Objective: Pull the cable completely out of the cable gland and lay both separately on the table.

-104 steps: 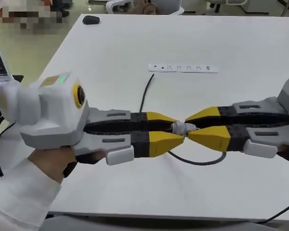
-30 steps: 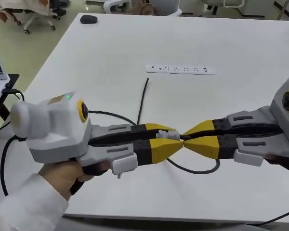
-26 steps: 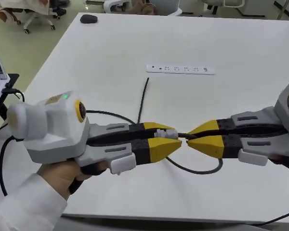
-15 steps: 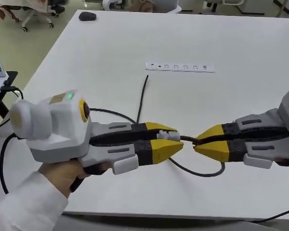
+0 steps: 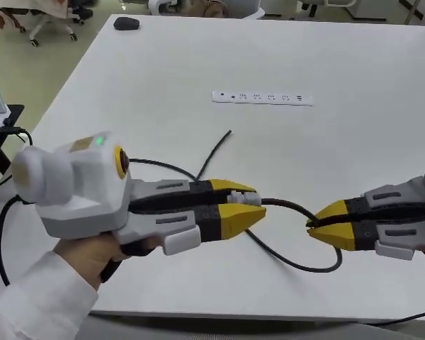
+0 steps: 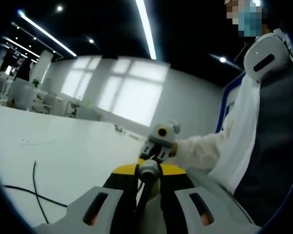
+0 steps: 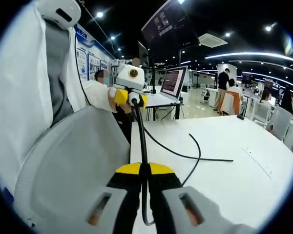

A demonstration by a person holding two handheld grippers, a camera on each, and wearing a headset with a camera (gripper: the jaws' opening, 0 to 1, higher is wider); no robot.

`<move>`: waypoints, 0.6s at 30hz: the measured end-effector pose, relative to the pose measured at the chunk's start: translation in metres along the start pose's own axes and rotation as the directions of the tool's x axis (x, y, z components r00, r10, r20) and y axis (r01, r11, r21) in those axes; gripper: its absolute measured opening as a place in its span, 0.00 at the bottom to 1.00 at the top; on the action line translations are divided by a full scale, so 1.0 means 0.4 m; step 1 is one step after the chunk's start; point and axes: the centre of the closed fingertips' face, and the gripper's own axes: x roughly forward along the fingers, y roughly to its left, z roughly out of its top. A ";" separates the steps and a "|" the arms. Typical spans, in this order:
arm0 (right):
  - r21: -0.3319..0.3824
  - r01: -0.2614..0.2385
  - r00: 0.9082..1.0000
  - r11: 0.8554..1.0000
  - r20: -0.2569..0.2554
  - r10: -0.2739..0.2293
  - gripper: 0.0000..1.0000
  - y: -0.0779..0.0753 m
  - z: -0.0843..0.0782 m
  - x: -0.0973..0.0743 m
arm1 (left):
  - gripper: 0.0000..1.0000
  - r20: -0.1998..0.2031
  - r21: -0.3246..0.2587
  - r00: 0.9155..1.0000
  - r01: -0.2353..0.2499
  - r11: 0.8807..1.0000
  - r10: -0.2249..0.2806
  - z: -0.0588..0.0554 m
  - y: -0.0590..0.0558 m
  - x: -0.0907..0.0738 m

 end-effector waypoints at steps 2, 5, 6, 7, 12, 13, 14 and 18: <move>0.012 0.008 1.000 1.000 -0.007 -0.008 0.02 -0.002 -0.011 -0.006 | 0.17 0.006 -0.003 1.000 0.000 1.000 0.000 0.003 0.001 -0.001; 0.020 0.015 1.000 1.000 -0.009 -0.015 0.02 -0.003 -0.016 -0.010 | 0.17 0.003 -0.001 1.000 -0.001 1.000 0.001 0.001 0.001 0.001; 0.020 0.016 1.000 1.000 -0.012 -0.016 0.02 -0.002 -0.014 -0.008 | 0.17 -0.002 -0.001 1.000 0.001 1.000 -0.001 -0.001 0.000 0.003; 0.018 0.016 1.000 1.000 -0.015 -0.016 0.02 -0.001 -0.015 -0.007 | 0.17 -0.004 0.000 1.000 0.002 1.000 -0.002 -0.002 -0.001 0.004; 0.021 0.028 0.999 0.999 -0.030 -0.027 0.02 -0.010 -0.025 -0.004 | 0.17 -0.015 -0.009 1.000 -0.014 1.000 0.014 -0.010 0.007 0.005; 0.025 0.029 0.999 0.999 -0.031 -0.028 0.02 -0.011 -0.025 -0.003 | 0.17 -0.017 -0.010 1.000 -0.018 1.000 0.018 -0.011 0.008 0.005; 0.027 0.028 0.999 0.999 -0.028 -0.028 0.02 -0.012 -0.024 -0.004 | 0.17 -0.014 -0.011 1.000 -0.020 1.000 0.019 -0.010 0.009 0.005; 0.066 0.019 1.000 0.998 0.001 -0.019 0.08 -0.013 0.002 -0.005 | 0.17 0.009 -0.020 0.999 -0.031 0.999 0.031 0.000 0.016 -0.001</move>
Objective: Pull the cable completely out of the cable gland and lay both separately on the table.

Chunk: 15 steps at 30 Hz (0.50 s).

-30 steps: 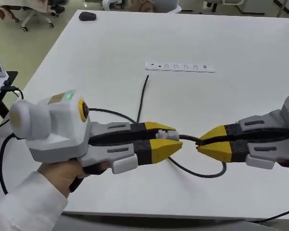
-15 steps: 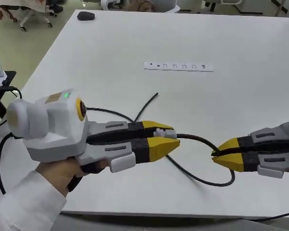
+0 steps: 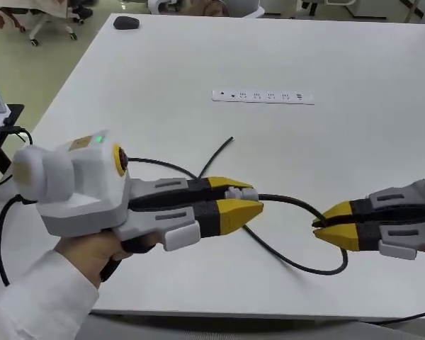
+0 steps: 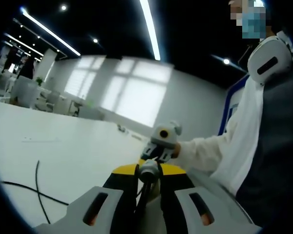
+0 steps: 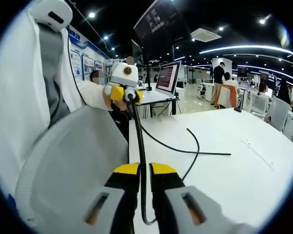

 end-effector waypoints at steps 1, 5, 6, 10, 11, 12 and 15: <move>0.005 0.000 1.000 1.000 0.014 0.000 0.11 0.000 0.012 0.001 | 0.17 0.003 0.000 1.000 0.001 1.000 -0.001 0.001 0.000 0.000; 0.016 -0.026 0.997 1.000 0.072 0.025 0.18 0.011 0.061 0.008 | 0.18 -0.004 0.005 1.000 0.004 1.000 -0.004 -0.002 -0.003 0.003; 0.014 -0.034 0.994 0.999 0.101 0.032 0.18 0.015 0.085 0.013 | 0.18 -0.005 0.006 1.000 0.009 1.000 -0.009 -0.003 -0.006 0.004; -0.012 -0.068 0.987 0.998 0.144 0.069 0.22 0.032 0.142 0.036 | 0.18 -0.004 0.007 1.000 0.011 1.000 -0.011 -0.004 -0.007 0.004; -0.020 -0.078 0.986 0.997 0.145 0.080 0.21 0.037 0.148 0.041 | 0.18 -0.002 0.007 1.000 0.011 1.000 -0.011 -0.003 -0.007 0.004; -0.032 -0.084 0.986 0.996 0.144 0.088 0.21 0.041 0.157 0.050 | 0.18 0.000 0.006 1.000 0.013 1.000 -0.013 -0.002 -0.008 0.003; -0.050 -0.094 0.984 0.994 0.146 0.100 0.18 0.043 0.169 0.064 | 0.18 0.003 0.005 1.000 0.017 1.000 -0.017 -0.001 -0.011 0.003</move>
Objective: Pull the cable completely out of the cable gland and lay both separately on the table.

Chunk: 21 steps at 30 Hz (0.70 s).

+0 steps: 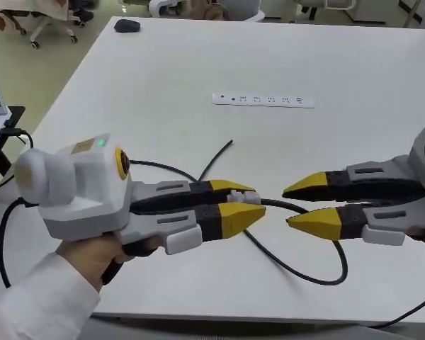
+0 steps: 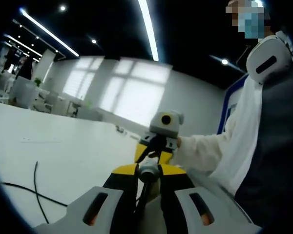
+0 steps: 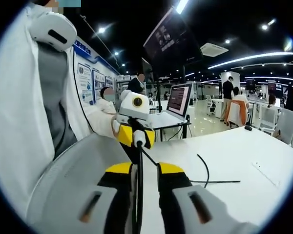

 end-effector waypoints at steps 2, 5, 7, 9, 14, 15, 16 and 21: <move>-0.006 -0.009 1.000 1.000 0.006 0.009 0.14 -0.002 0.007 0.009 | 0.18 -0.003 0.001 1.000 0.004 1.000 -0.004 -0.002 -0.002 0.001; -0.009 -0.012 1.000 1.000 0.017 0.012 0.14 -0.002 0.015 0.014 | 0.18 0.006 -0.003 1.000 0.005 1.000 -0.005 0.002 -0.001 0.000; -0.004 -0.020 1.000 1.000 0.024 0.020 0.12 0.001 0.019 0.015 | 0.18 0.012 -0.010 1.000 0.007 1.000 -0.007 0.004 0.000 -0.001; -0.004 -0.020 0.999 1.000 0.034 0.020 0.12 0.001 0.024 0.016 | 0.18 0.012 -0.010 1.000 0.007 1.000 -0.007 0.004 0.000 -0.001; 0.007 -0.043 0.998 0.999 0.043 0.042 0.05 0.013 0.033 0.023 | 0.18 0.009 -0.015 1.000 0.011 1.000 -0.011 0.001 0.000 0.002; 0.006 -0.048 0.998 0.999 0.046 0.047 0.03 0.015 0.034 0.024 | 0.18 0.010 -0.015 1.000 0.010 1.000 -0.010 0.002 0.000 0.002; 0.005 -0.046 0.998 0.999 0.047 0.045 0.03 0.015 0.035 0.025 | 0.18 0.013 -0.017 1.000 0.012 1.000 -0.012 0.003 0.000 0.001; -0.001 -0.042 0.998 0.999 0.047 0.042 0.03 0.014 0.036 0.026 | 0.18 0.016 -0.019 1.000 0.008 1.000 -0.007 0.005 0.002 0.000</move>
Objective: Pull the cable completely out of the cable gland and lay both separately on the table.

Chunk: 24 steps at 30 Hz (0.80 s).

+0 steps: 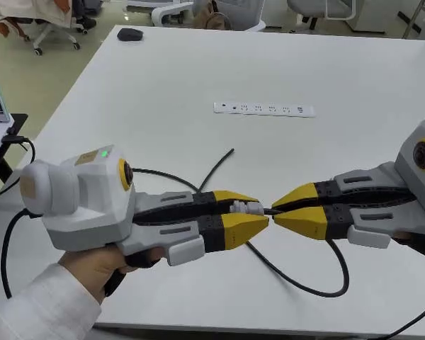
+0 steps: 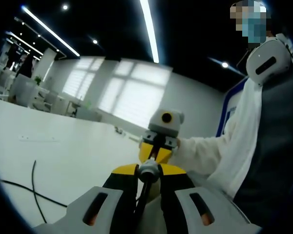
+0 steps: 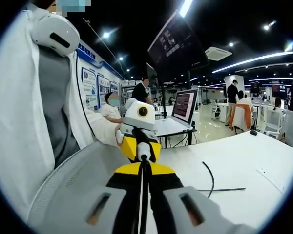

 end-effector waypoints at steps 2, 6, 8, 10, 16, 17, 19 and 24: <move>0.004 -0.003 1.000 1.000 -0.003 0.003 0.03 0.001 0.000 0.000 | 0.18 -0.001 0.002 1.000 0.000 1.000 0.000 0.000 -0.001 0.000; -0.008 -0.002 1.000 1.000 -0.018 0.002 0.03 0.000 -0.006 0.002 | 0.18 -0.008 0.007 1.000 -0.005 1.000 0.005 -0.003 0.001 0.001; -0.014 -0.002 1.000 1.000 -0.022 0.002 0.03 -0.002 -0.008 0.002 | 0.18 -0.010 0.008 1.000 -0.008 1.000 0.008 -0.003 0.003 0.001; -0.013 -0.003 1.000 1.000 -0.024 0.003 0.03 -0.003 -0.010 0.003 | 0.18 -0.012 0.007 1.000 -0.010 1.000 0.010 -0.004 0.004 0.001; -0.031 -0.004 0.998 1.000 -0.063 0.002 0.03 -0.005 -0.031 0.000 | 0.18 -0.025 0.013 1.000 -0.018 1.000 0.018 -0.010 0.007 0.002; -0.047 0.007 0.994 0.999 -0.105 -0.012 0.02 -0.012 -0.051 -0.006 | 0.18 -0.011 0.011 1.000 -0.020 1.000 0.020 -0.003 0.009 0.001; -0.041 0.012 0.996 0.999 -0.083 -0.015 0.02 -0.013 -0.046 -0.009 | 0.18 -0.019 0.011 0.999 -0.029 1.000 0.030 -0.007 0.015 -0.002; -0.056 0.032 0.995 0.998 -0.096 -0.038 0.02 -0.023 -0.056 -0.033 | 0.18 -0.016 0.011 0.999 -0.031 0.999 0.032 -0.007 0.016 -0.001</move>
